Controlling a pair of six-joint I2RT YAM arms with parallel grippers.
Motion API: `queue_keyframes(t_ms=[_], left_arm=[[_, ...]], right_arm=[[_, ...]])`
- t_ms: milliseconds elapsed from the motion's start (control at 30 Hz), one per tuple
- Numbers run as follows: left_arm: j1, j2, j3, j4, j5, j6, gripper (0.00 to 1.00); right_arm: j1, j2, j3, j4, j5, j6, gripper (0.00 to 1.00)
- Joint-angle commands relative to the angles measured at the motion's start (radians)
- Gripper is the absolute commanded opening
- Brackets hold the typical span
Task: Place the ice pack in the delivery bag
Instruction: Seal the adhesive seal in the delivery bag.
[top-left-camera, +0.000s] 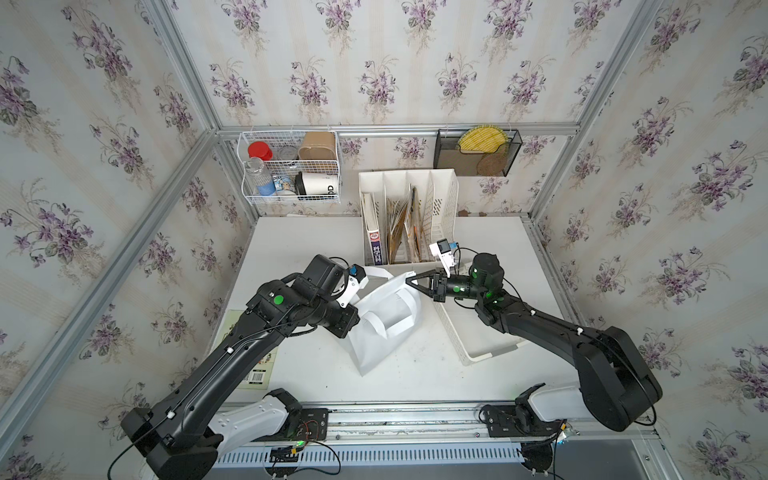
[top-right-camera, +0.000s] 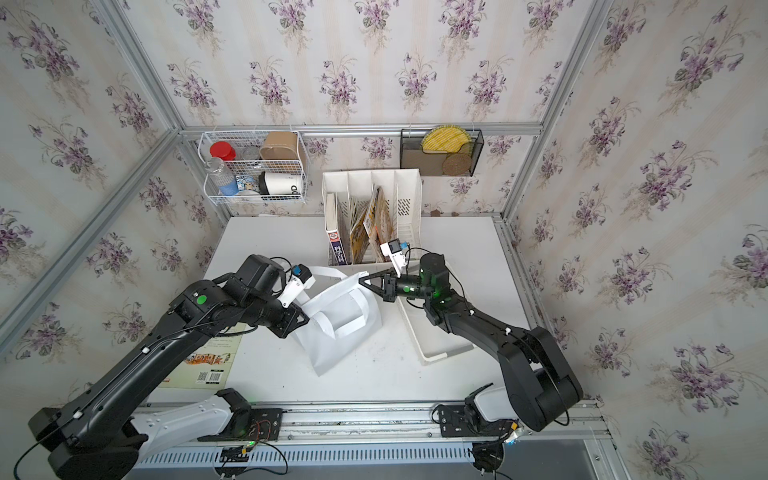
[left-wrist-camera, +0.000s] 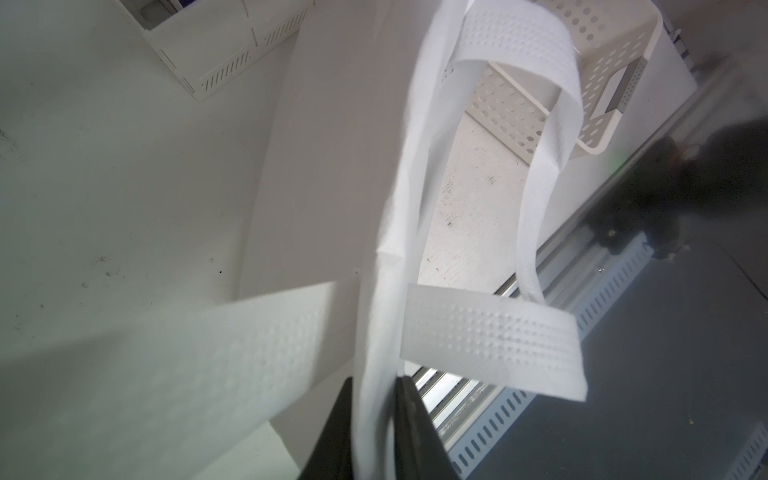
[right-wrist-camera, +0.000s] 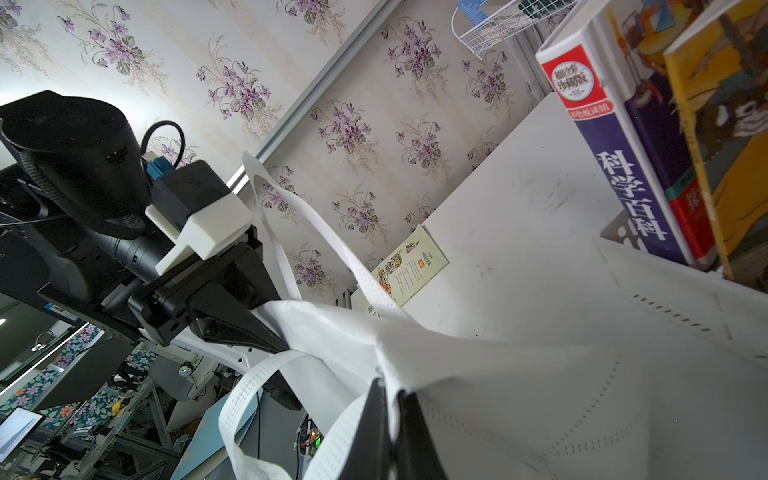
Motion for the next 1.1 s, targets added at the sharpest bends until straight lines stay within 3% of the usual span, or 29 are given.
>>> queue_keyframes(t_ms=[0,333,433,500,600,733,900,1067], left_arm=[[0.000,0.001,0.002,-0.033,0.019,0.001,0.00],[0.000,-0.006,0.035,-0.053,-0.065,-0.025,0.00],[0.000,-0.015,0.065,-0.061,-0.123,-0.056,0.35],[0.000,-0.027,0.094,-0.058,-0.174,-0.074,0.46],[0.000,-0.068,0.142,-0.026,-0.186,-0.098,0.49],[0.000,-0.109,0.205,0.025,-0.118,-0.122,0.52],[-0.002,-0.059,0.271,0.066,0.053,-0.111,0.50],[-0.020,0.047,0.283,0.112,0.102,-0.087,0.48]], right_arm=[[0.000,-0.005,0.007,0.022,0.016,0.005,0.00],[0.001,-0.005,0.006,0.025,0.008,0.006,0.00],[0.001,-0.008,0.003,0.026,0.004,0.005,0.00],[0.001,-0.009,0.002,0.026,0.004,0.005,0.00],[0.001,-0.009,0.000,0.025,0.005,0.004,0.00],[0.003,-0.008,-0.001,0.027,0.007,0.006,0.00],[0.009,-0.005,0.000,0.028,0.010,0.006,0.00],[0.018,-0.005,0.000,0.025,0.013,0.005,0.00]])
